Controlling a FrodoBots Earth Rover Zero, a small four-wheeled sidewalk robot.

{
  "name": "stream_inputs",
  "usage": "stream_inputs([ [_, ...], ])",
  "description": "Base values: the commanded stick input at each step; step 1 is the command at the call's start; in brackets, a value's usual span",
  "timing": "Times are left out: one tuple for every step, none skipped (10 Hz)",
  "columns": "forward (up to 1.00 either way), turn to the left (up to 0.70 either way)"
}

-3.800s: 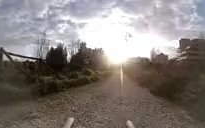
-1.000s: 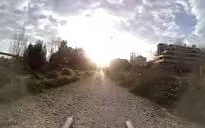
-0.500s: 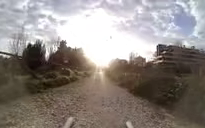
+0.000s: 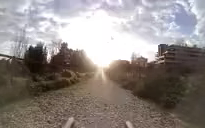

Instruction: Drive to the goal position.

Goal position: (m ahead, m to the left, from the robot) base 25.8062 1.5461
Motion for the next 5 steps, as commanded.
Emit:
stream_inputs([
  [0.5, 0.0],
  [0.5, 0.0],
  [0.5, 0.0],
  [0.5, 0.0],
  [0.5, 0.0],
])
